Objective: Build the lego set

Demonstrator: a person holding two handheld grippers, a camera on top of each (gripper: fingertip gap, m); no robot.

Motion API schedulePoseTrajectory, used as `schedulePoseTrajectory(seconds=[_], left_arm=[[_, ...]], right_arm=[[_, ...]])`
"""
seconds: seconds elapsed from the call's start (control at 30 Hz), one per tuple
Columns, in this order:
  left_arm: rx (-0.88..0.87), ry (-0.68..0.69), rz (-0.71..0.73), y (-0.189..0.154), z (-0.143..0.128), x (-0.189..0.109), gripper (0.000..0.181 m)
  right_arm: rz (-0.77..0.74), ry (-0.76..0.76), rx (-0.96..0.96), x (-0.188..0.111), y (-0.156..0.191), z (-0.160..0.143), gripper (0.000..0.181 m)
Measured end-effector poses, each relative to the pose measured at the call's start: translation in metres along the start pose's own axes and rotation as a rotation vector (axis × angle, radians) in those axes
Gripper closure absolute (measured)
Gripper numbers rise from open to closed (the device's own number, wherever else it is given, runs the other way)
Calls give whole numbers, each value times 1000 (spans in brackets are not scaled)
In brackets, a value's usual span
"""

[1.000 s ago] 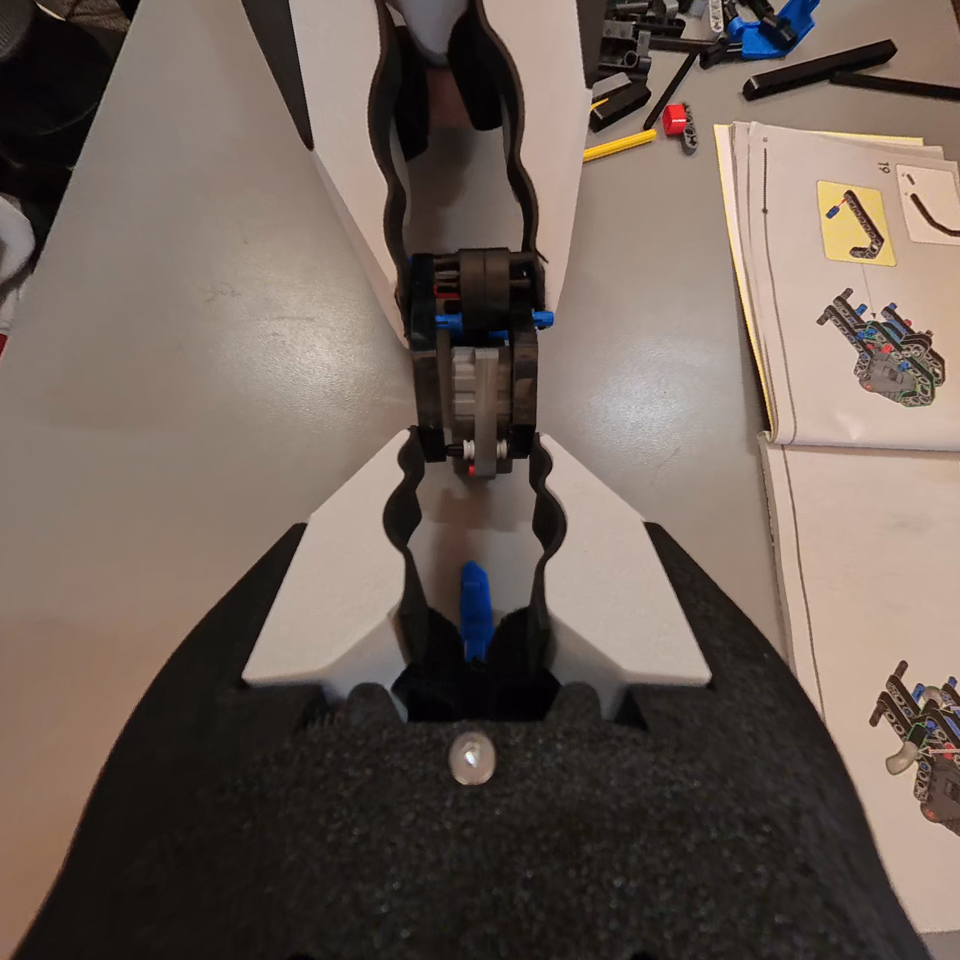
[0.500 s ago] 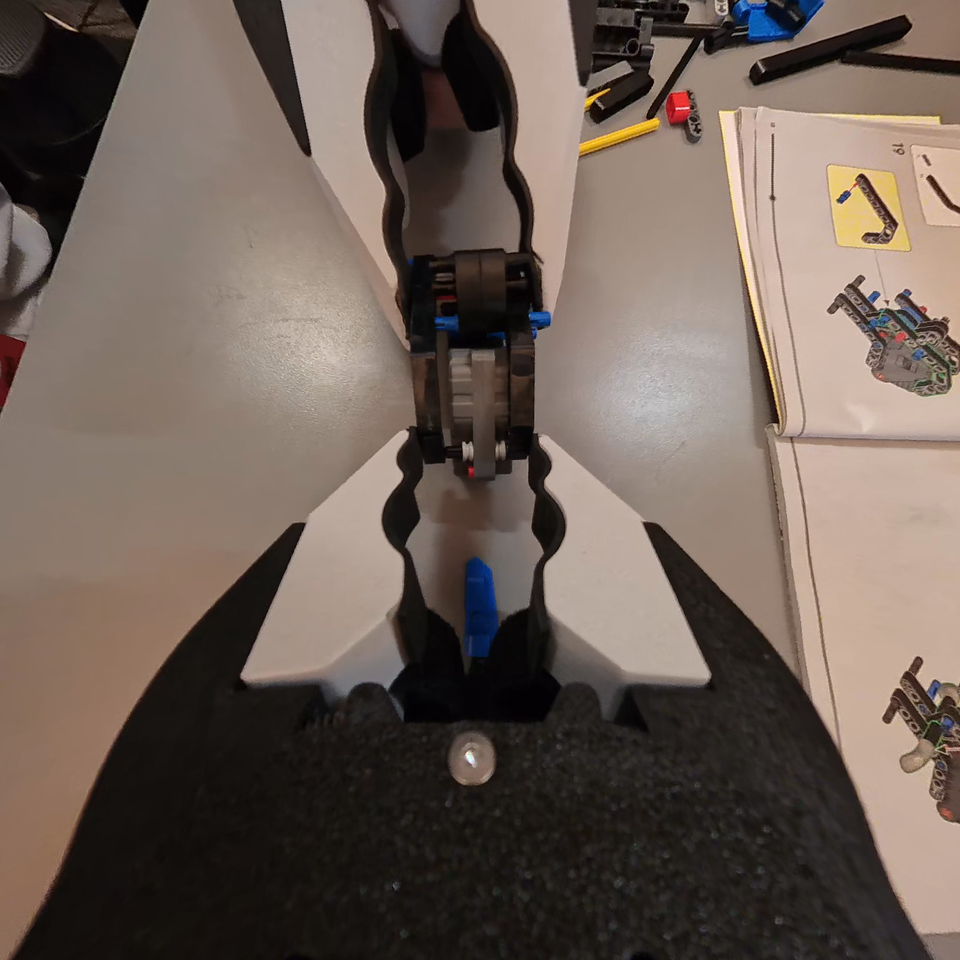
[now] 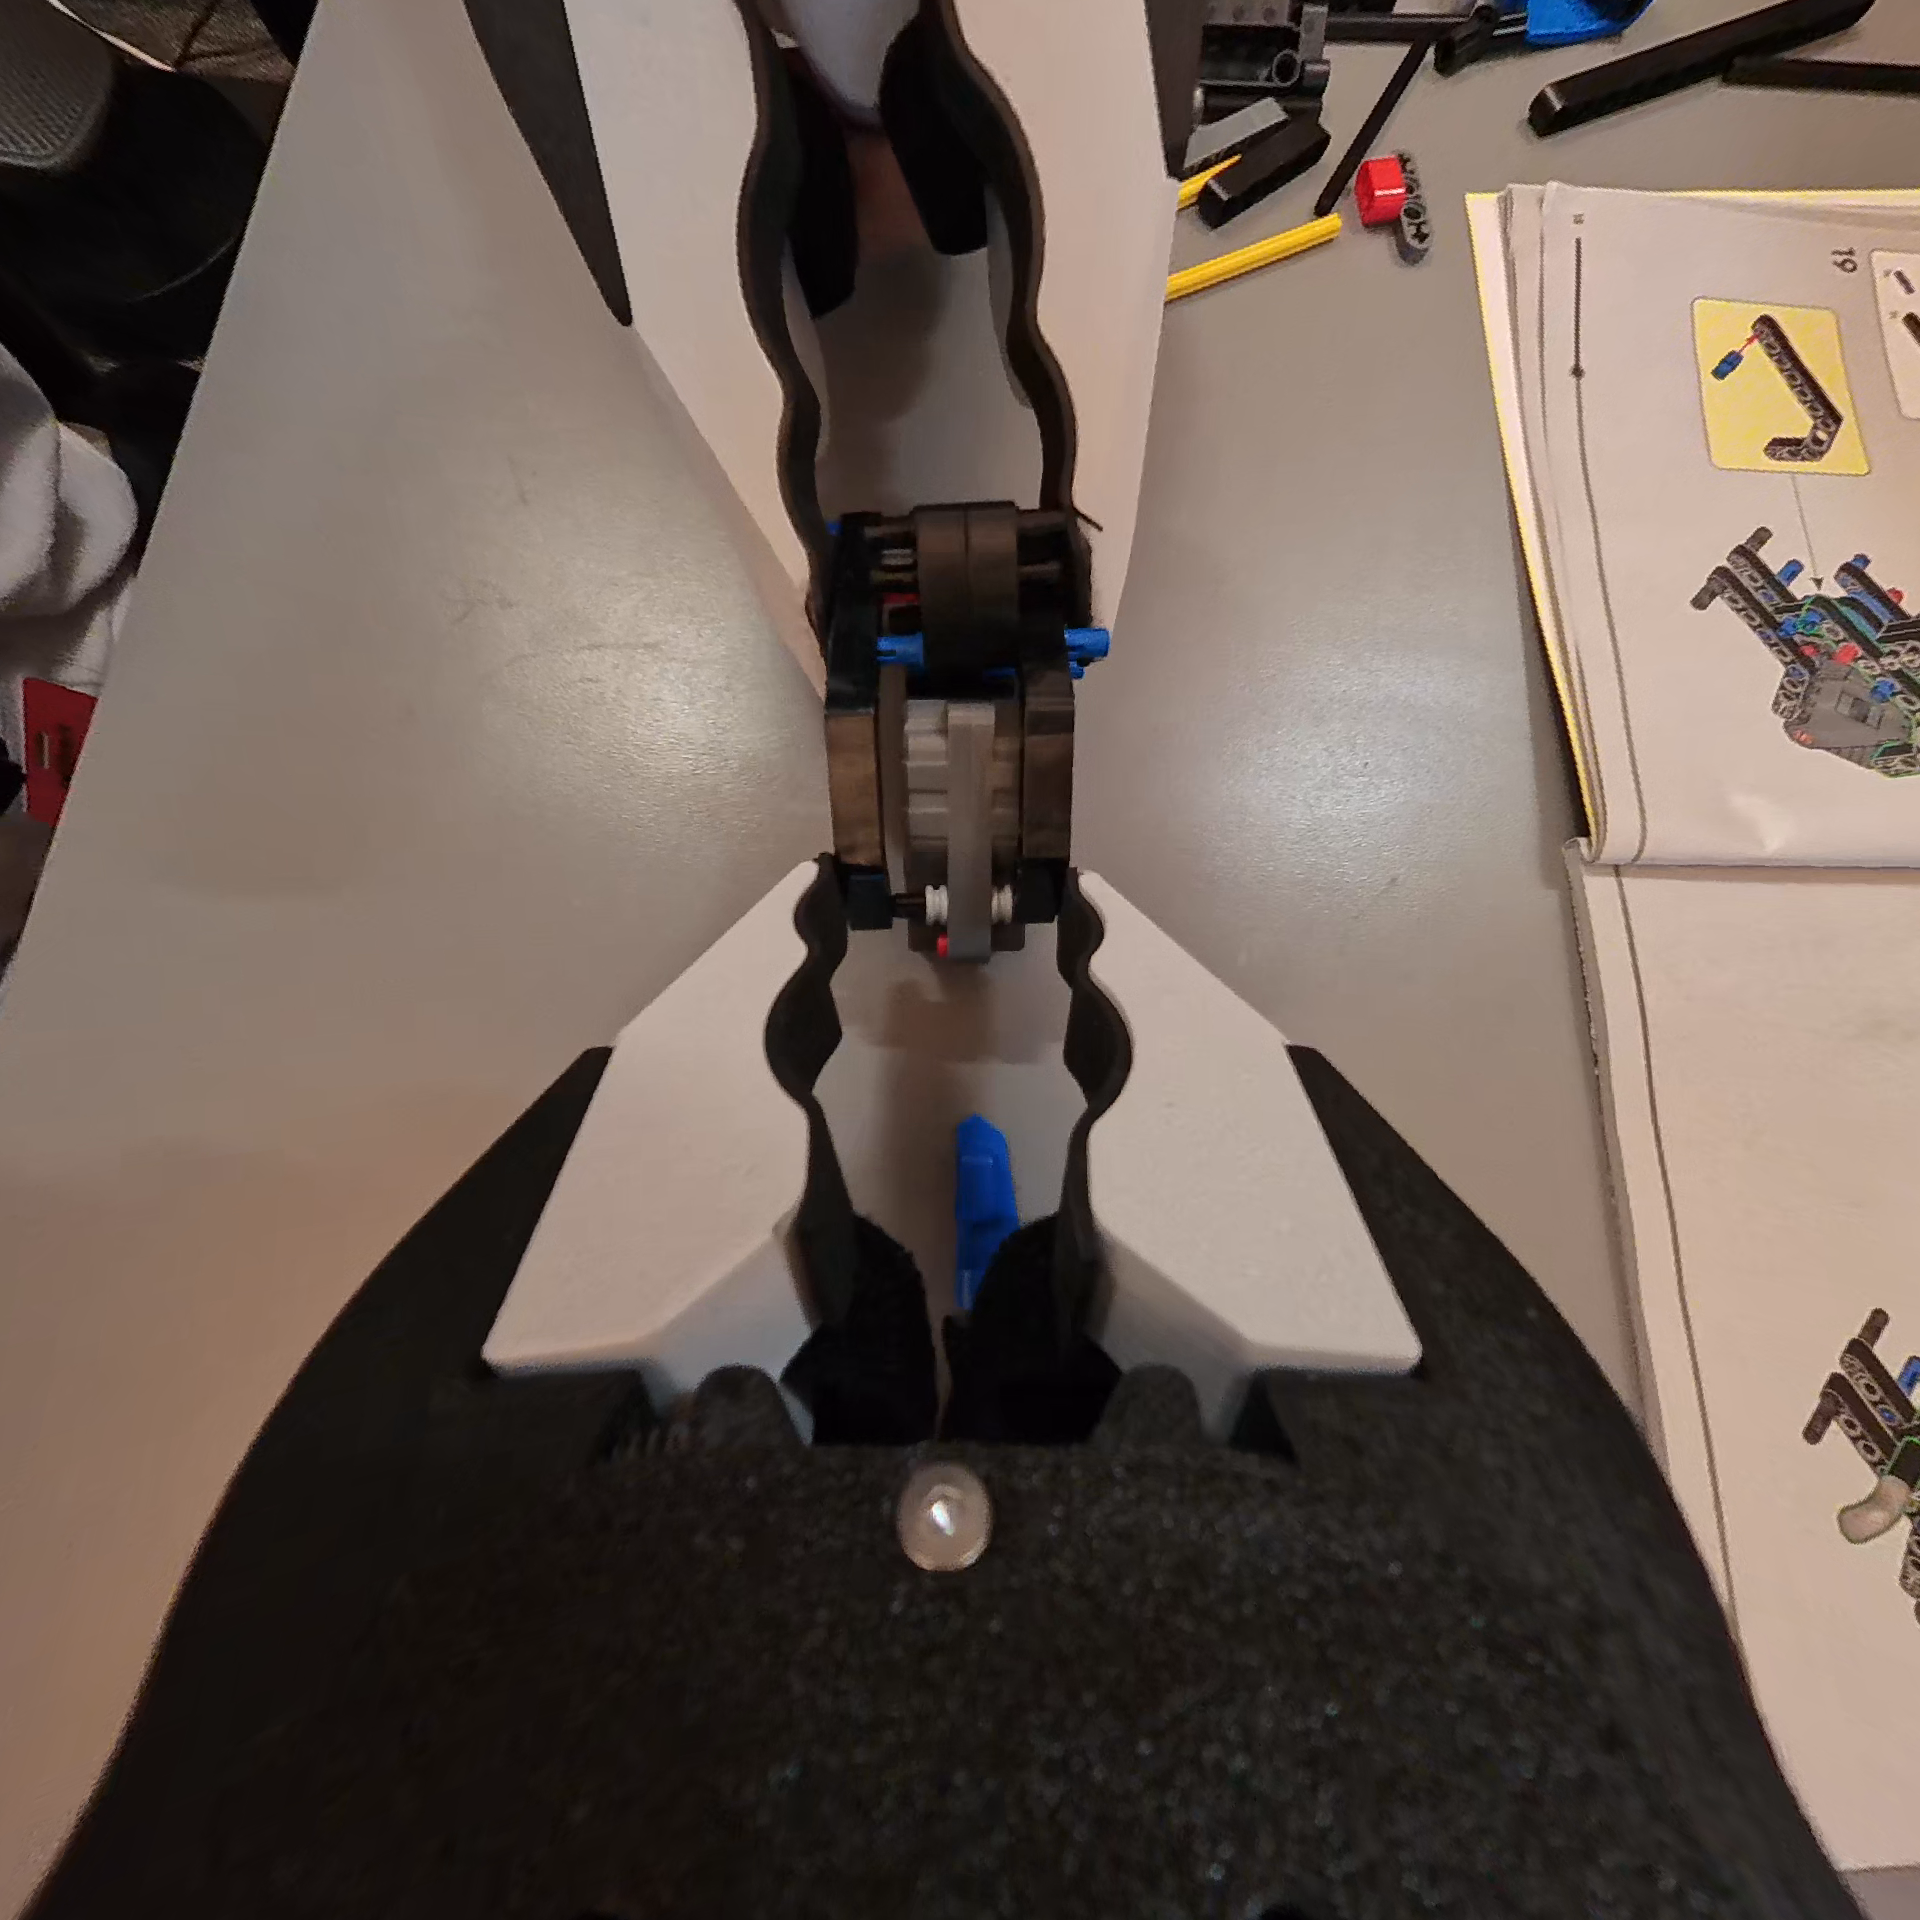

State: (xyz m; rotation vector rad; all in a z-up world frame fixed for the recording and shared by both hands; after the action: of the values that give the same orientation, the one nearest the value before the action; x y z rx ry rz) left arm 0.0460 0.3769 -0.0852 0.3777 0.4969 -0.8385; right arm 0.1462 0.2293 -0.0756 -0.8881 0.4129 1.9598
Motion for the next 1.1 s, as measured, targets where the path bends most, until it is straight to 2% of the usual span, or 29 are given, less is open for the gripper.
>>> schedulePoseTrajectory(seconds=[0.1, 0.17, 0.2, 0.3, 0.33, 0.43, 0.57, 0.6, 0.73, 0.9, 1.1], left_arm=[[19, -4, 17, 1, 0, 1, 139], [28, 0, 23, -1, 1, 2, 139], [37, 2, 30, -1, 1, 2, 139], [23, 3, 36, 0, 1, 2, 138], [21, 3, 38, 0, 1, 2, 138], [41, -2, 46, -2, 1, 2, 138], [96, 22, 14, -3, 0, -1, 133], [89, 30, -14, -3, 0, -4, 127], [35, 13, -41, 1, 0, -5, 126], [62, 13, -7, 2, 0, -5, 137], [44, 0, -16, 1, 0, -4, 142]], right_arm=[[-21, 16, 6, -1, -1, 1, 139], [11, -18, 53, -4, 0, 4, 123], [2, -28, 55, -4, 0, 5, 121], [-63, -81, -12, 0, 5, 12, 128], [-88, -75, -35, 4, 7, 15, 125], [-178, -36, -97, 11, 9, 20, 137], [-119, -45, -52, 11, 6, 21, 138], [-122, -47, -58, 11, 6, 21, 138], [-114, -32, -51, 10, 5, 22, 138], [-119, -33, -51, 11, 5, 23, 139], [-113, -26, -68, 10, 6, 23, 143]])
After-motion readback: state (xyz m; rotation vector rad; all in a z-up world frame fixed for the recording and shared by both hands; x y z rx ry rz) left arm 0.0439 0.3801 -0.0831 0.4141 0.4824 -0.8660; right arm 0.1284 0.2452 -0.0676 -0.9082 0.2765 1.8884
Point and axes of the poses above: each gripper's, where its closed fingertips meet, x out along the fingers, z out of its top, y = z × x across the jaws, the point moved 10 cm from there along -x, back along the fingers, and after that the axes turned 4 degrees about -x, right-handed, at the moved point
